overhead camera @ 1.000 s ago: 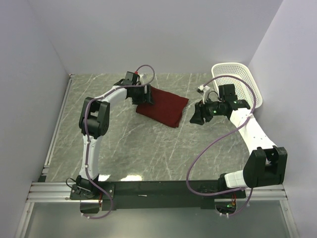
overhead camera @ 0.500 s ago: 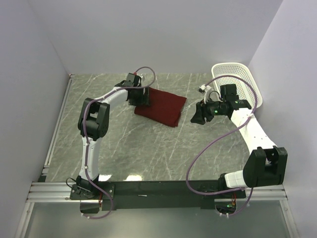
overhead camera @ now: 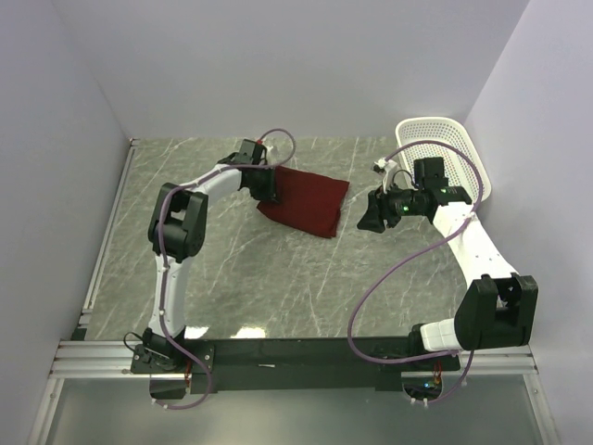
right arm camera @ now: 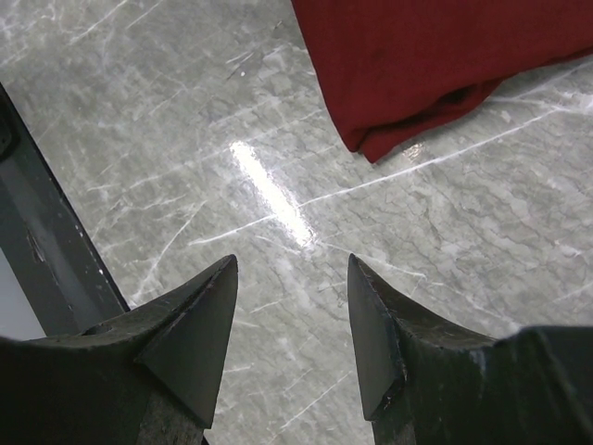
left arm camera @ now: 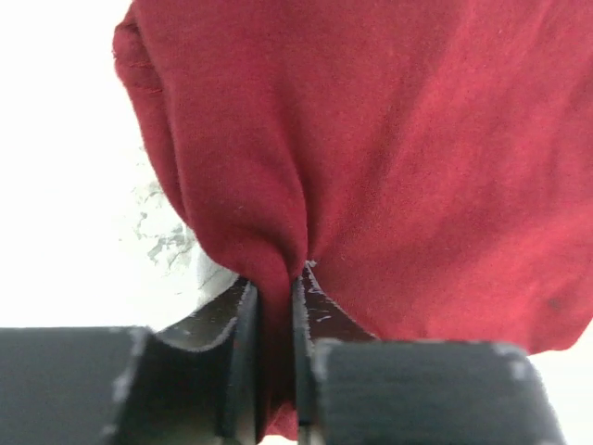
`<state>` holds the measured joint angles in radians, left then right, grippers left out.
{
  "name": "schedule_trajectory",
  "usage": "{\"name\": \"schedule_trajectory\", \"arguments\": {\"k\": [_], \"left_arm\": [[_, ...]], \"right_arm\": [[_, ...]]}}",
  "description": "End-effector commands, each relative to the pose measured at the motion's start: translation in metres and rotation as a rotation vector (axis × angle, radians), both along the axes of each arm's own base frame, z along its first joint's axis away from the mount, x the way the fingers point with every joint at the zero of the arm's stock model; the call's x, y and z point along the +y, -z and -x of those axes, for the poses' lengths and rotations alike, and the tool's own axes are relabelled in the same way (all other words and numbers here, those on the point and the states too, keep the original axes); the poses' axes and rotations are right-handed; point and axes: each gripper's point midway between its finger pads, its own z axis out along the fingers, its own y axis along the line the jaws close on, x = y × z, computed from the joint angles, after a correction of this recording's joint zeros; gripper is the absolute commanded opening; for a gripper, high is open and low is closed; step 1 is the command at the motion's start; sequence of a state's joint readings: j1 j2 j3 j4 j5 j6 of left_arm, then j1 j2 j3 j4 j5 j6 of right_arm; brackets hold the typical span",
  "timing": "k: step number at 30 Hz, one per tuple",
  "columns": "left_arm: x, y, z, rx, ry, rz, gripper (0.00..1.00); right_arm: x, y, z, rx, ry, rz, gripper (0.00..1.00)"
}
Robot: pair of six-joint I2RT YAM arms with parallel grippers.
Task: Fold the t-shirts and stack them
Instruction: Neatly place the folded tshirt to the corner
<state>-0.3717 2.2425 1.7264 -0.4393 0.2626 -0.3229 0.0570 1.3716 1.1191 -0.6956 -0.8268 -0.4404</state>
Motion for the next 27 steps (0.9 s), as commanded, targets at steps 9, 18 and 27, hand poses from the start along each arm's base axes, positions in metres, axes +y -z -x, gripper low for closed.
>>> {"name": "schedule_trajectory", "arguments": {"k": [9,18,27], "left_arm": [[0.133,-0.022,-0.021,-0.001,-0.229,0.015,0.01],[0.305,-0.018,-0.018,-0.049,-0.620,-0.145,0.01],[0.404,-0.066,-0.032,-0.170,-0.751,-0.421,0.00]], "right_arm": [[-0.001,-0.007,0.001,-0.026,-0.013,-0.019,0.58],[0.000,-0.008,0.003,-0.021,-0.028,-0.025,0.58],[0.002,-0.010,0.008,-0.015,-0.053,-0.036,0.59]]}}
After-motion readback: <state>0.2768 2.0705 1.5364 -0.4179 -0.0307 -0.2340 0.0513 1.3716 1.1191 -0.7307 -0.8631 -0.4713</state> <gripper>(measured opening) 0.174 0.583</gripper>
